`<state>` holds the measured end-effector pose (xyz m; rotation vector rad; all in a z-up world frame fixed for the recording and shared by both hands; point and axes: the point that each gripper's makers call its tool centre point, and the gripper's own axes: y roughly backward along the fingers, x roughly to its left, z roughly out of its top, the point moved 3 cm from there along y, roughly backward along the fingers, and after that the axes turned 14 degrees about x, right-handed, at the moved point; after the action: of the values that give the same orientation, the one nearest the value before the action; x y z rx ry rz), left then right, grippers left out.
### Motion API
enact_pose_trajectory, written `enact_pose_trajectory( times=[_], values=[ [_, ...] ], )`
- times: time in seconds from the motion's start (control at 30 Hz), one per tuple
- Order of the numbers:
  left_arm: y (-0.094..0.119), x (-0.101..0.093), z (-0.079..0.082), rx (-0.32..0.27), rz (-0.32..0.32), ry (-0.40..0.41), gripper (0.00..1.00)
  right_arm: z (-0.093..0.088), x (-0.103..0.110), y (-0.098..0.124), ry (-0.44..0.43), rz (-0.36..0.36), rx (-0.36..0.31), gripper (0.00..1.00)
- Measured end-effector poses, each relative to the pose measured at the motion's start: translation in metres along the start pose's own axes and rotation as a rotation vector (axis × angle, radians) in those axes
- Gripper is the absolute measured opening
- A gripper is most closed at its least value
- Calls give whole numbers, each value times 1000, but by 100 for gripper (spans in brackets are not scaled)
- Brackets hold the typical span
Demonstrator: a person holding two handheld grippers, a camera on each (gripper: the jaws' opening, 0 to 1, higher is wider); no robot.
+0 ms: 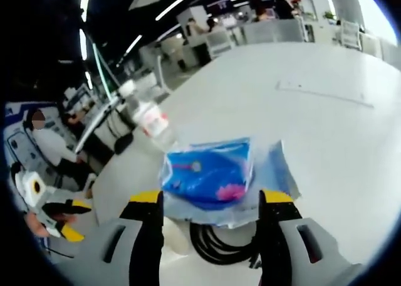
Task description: Arrange the tabletop items into an orderly group along one side of the table until the central work area is clear of visible clutter.
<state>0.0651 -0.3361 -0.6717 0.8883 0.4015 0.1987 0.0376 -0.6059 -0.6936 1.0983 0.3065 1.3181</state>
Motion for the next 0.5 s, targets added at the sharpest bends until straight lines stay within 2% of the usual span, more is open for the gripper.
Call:
enact_pose_trajectory(
  times=[0.17,0.3,0.5],
  values=[
    [0,-2,-1,5,-2,3,47,5,-4,-6,-11,-6,6,58],
    [-1,-3,-3,9,-5,5,47,10,-13,-10,-50,-22,2,51],
    [-2,-3,-3,15,-4,5,47,15,-19,-17,-67,-29,13,48]
  ],
)
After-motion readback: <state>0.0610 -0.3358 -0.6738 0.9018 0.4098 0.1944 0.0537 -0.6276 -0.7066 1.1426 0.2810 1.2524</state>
